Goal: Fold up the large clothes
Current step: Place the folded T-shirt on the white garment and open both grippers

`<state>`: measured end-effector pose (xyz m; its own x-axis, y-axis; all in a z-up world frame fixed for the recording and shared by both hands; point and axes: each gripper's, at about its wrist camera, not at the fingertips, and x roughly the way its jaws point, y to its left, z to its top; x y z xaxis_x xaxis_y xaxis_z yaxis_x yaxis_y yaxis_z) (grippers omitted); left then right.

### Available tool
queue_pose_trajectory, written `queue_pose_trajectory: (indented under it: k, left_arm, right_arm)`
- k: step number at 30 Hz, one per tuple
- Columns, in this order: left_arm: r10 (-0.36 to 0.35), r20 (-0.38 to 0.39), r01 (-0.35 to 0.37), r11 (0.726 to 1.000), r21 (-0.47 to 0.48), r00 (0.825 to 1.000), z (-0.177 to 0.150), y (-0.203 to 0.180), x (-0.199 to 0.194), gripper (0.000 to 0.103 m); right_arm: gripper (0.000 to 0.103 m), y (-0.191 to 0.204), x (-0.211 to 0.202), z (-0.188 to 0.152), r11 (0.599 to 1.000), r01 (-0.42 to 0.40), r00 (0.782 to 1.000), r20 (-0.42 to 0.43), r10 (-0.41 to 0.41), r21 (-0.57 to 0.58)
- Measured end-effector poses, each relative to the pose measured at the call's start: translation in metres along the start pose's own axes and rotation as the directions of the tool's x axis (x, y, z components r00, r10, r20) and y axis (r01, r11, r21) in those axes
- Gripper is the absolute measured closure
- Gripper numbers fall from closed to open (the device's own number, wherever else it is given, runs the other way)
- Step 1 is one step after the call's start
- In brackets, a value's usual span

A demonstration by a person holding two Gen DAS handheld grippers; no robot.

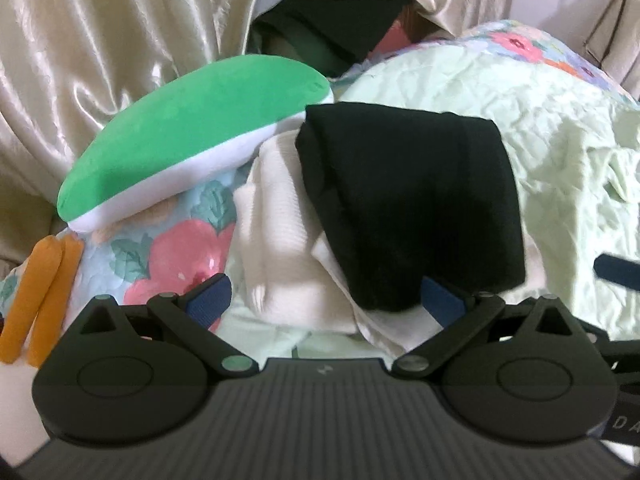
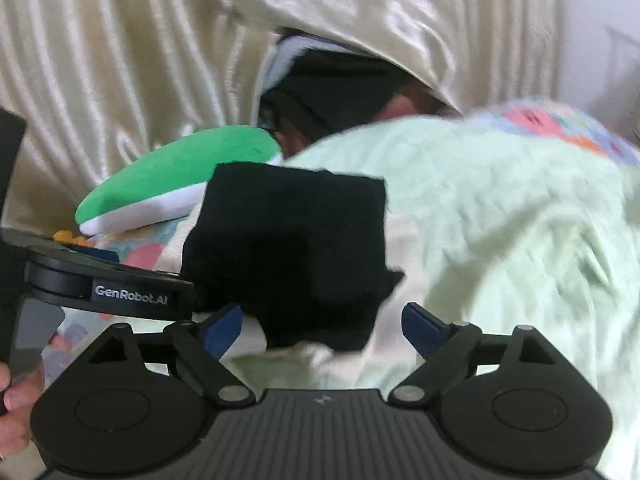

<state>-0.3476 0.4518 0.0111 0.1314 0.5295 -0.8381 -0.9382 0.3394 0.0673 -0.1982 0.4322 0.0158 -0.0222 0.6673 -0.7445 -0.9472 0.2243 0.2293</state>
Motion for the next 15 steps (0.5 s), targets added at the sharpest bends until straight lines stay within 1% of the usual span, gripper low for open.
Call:
queue_pose_trajectory:
  k: [3, 4, 7, 9, 11, 13, 15]
  left_arm:
    - [0.012, 0.011, -0.012, 1.000, 0.020, 1.000, 0.001, -0.003, -0.005, 0.000]
    - [0.007, 0.007, -0.007, 1.000, 0.019, 1.000, 0.000, -0.002, -0.006, 0.000]
    - [-0.010, -0.002, 0.010, 1.000, 0.013, 1.000, 0.000, -0.001, -0.008, 0.000]
    - [-0.007, -0.006, 0.007, 1.000, 0.012, 1.000, -0.001, 0.000, -0.008, 0.000]
    - [0.018, -0.014, -0.018, 1.000, 0.018, 1.000, -0.002, -0.001, -0.005, 0.000]
    - [0.027, -0.026, -0.026, 0.999, 0.018, 0.999, -0.004, 0.000, 0.000, 0.000]
    - [0.033, -0.039, -0.033, 0.999, 0.018, 0.999, -0.005, 0.001, 0.005, 0.000]
  right_arm:
    - [0.013, 0.002, -0.007, -0.001, 0.999, -0.015, 1.000, -0.013, 0.015, 0.050]
    - [0.013, 0.003, -0.010, -0.002, 0.999, -0.003, 1.000, -0.010, 0.004, 0.045]
    - [0.010, 0.005, -0.012, -0.003, 0.999, 0.044, 0.999, -0.005, -0.044, 0.026]
    - [0.009, 0.006, -0.014, -0.006, 0.996, 0.081, 0.997, -0.010, -0.081, 0.028]
    - [0.009, 0.004, -0.014, -0.010, 0.992, 0.118, 0.993, -0.017, -0.118, 0.052]
    - [0.009, 0.001, -0.012, -0.014, 0.983, 0.159, 0.987, -0.026, -0.158, 0.090]
    - [0.009, -0.001, -0.009, -0.017, 0.977, 0.182, 0.983, -0.043, -0.178, 0.108]
